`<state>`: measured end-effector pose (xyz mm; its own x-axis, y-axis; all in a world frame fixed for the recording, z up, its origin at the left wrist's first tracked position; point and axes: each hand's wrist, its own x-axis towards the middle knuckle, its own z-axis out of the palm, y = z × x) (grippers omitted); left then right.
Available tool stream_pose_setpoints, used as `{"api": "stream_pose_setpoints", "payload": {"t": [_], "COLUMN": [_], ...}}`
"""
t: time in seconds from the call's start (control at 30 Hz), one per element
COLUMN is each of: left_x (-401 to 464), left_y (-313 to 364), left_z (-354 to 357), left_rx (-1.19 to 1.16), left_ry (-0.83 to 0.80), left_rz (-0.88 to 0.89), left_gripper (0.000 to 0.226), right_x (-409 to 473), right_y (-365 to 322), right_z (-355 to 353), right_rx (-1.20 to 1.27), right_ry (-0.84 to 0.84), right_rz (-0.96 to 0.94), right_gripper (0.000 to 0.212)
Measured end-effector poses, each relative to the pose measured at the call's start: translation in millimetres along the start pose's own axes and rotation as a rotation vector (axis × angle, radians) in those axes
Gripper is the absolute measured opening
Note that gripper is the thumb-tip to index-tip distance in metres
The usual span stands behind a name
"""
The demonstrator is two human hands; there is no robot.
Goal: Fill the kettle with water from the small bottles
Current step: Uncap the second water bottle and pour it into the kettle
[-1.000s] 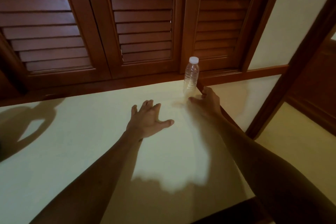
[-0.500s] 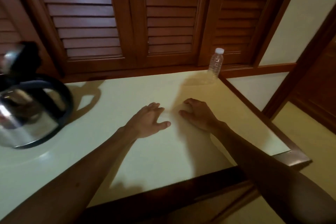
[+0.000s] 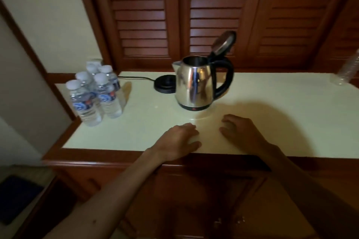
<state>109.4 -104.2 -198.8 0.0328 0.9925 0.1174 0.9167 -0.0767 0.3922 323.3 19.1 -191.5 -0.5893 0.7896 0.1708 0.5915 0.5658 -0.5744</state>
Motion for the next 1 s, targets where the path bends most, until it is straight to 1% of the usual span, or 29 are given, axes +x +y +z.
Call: {"api": "stream_pose_setpoints", "payload": {"t": [0.07,0.13,0.2,0.3,0.43,0.5,0.57,0.63,0.7,0.83,1.0], "left_x": [-23,-43,-61,-87,-109,-115,-118,-117,-113,-104,-103], "left_y": [-18,-31,-41,-52,-85,-102,-115,-126,-133,-142,-151], "left_z": [-11,-18,-24,-38,-62,-73,-83,-89,-92,-94,-97], "left_rx": [-0.013,-0.029,-0.087,-0.22,-0.289,-0.292,-0.337,-0.411,-0.477,-0.549,-0.51], "left_ry": [0.053,0.145,0.296,0.588,0.914,1.03,1.037,0.971,0.911,0.854,0.863], "left_rz": [-0.04,-0.063,-0.133,-0.343,-0.614,-0.717,-0.801,-0.859,-0.843,-0.786,-0.825], "left_gripper": [0.04,0.032,0.023,0.01,0.011,0.021,0.04,0.058,0.069,0.067,0.056], "right_x": [2,7,11,10,7,6,5,3,2,2,2], "right_y": [-30,-54,-72,-86,-89,-90,-92,-95,-96,-97,-95], "right_z": [17,34,46,59,65,65,64,64,64,64,65], "right_rx": [-0.004,-0.029,-0.072,-0.097,-0.141,-0.149,-0.161,-0.175,-0.197,-0.218,-0.204], "right_ry": [-0.038,-0.081,-0.097,-0.058,-0.034,-0.031,-0.036,-0.046,-0.052,-0.05,-0.029], "right_rz": [-0.029,-0.036,-0.04,0.012,0.028,0.026,0.036,0.05,0.05,0.048,0.035], "right_gripper": [0.035,0.039,0.041,0.043,0.038,0.04,0.044,0.045,0.045,0.044,0.042]}}
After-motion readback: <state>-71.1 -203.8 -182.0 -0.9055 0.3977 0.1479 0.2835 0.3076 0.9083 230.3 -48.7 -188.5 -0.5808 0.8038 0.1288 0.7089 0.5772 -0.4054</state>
